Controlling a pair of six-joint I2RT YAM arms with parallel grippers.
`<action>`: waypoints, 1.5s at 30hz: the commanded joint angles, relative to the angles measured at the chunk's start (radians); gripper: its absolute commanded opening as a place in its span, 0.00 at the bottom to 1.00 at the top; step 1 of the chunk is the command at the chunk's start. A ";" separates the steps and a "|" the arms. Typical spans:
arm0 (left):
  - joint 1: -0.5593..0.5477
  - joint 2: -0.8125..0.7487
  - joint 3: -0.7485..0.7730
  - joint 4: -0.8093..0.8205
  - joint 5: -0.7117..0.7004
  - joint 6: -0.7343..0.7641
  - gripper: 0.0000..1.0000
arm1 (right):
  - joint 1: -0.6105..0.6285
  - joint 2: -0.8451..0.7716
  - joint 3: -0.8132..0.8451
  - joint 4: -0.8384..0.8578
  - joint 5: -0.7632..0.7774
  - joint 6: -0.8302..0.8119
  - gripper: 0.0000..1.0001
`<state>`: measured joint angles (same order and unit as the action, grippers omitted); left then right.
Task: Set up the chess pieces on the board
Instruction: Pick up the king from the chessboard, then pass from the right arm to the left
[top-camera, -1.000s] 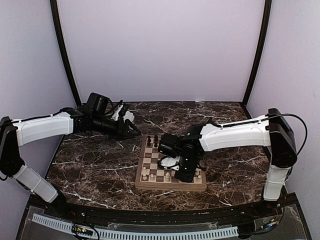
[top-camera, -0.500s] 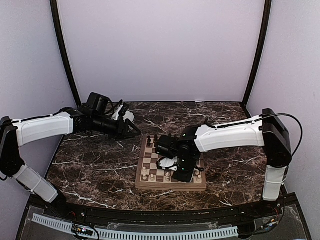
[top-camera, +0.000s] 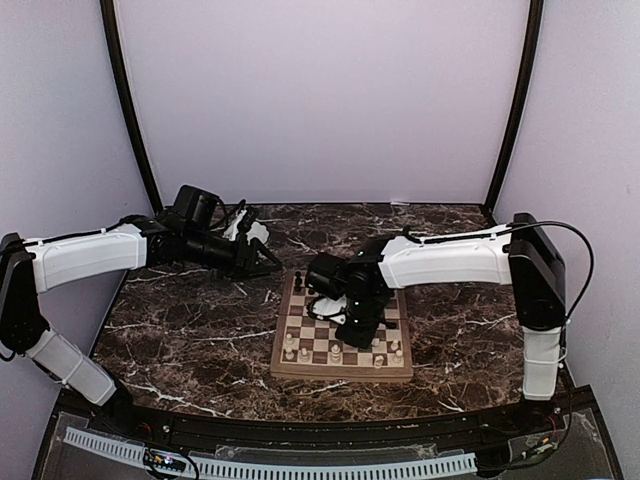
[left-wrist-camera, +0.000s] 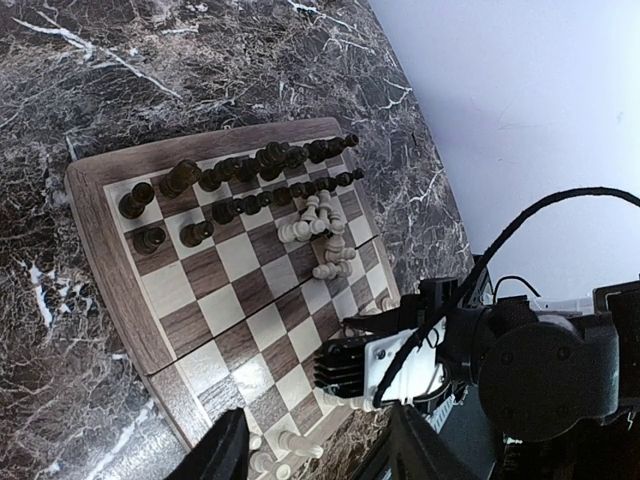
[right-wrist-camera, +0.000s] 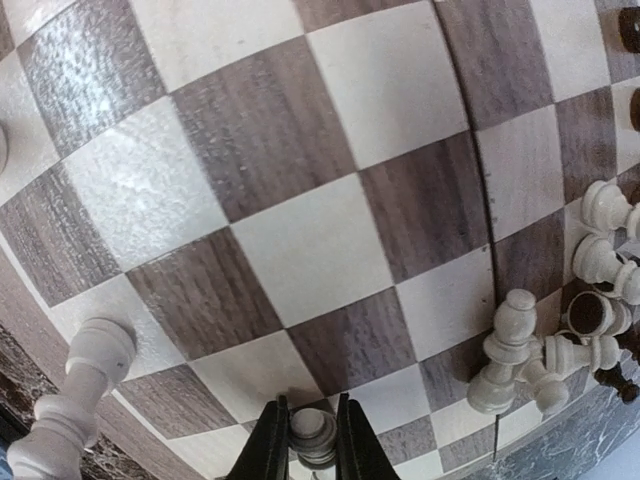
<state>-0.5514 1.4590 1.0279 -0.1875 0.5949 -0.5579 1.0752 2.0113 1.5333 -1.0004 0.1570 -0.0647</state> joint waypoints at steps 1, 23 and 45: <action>0.004 0.003 0.027 0.020 0.022 0.014 0.50 | -0.039 -0.015 0.052 0.009 -0.003 0.025 0.08; -0.116 -0.038 0.075 0.415 0.086 0.088 0.59 | -0.321 -0.459 0.078 0.620 -0.385 0.404 0.06; -0.202 0.162 0.267 0.596 0.091 0.075 0.49 | -0.350 -0.485 -0.038 0.904 -0.666 0.571 0.08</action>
<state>-0.7502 1.6131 1.2469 0.3393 0.6693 -0.4660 0.7319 1.5112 1.4883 -0.1566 -0.4614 0.4915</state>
